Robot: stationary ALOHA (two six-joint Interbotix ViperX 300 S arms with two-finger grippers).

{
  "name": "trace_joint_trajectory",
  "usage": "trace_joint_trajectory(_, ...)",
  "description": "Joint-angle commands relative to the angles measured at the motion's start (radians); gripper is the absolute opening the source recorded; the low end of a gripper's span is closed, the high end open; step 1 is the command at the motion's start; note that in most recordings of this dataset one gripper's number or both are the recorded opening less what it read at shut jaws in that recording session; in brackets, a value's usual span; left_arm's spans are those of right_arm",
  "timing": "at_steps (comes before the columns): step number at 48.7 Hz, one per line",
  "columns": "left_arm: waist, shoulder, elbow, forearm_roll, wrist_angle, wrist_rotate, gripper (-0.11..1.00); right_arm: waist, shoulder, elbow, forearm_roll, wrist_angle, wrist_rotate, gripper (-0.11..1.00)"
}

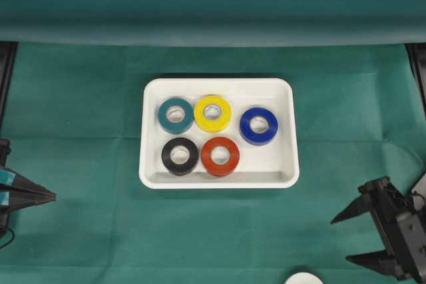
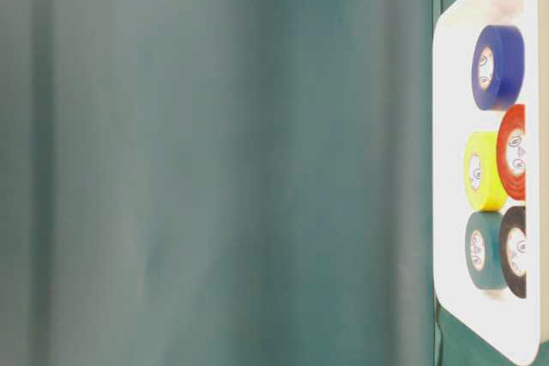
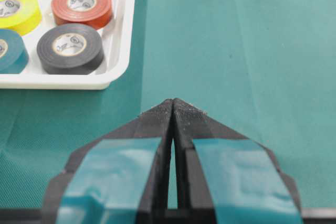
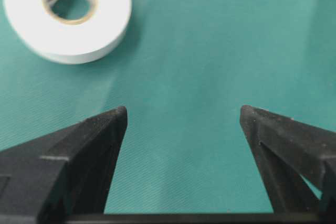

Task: Put the tape into the white case with the right arm.
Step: 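Lift the right gripper out of the tray and retract right, then lower the right gripper onto the white tape roll and grasp it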

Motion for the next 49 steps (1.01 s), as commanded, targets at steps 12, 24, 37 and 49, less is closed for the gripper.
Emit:
trace_joint_trajectory(12,0.002,0.008,-0.014,0.0,-0.011,0.002,0.0,0.026,0.06,-0.067,0.002,0.025,0.002,0.62)
trace_joint_trajectory(24,0.002,0.009,-0.014,0.0,-0.009,0.002,0.0,0.035,0.229,-0.181,0.002,-0.02,0.0,0.62)
trace_joint_trajectory(37,0.002,0.008,-0.014,0.0,-0.009,0.002,0.0,0.058,0.405,-0.307,-0.002,-0.066,-0.005,0.62)
trace_joint_trajectory(49,0.002,0.008,-0.012,0.0,-0.009,0.002,0.0,0.086,0.483,-0.365,-0.003,-0.074,-0.006,0.62)
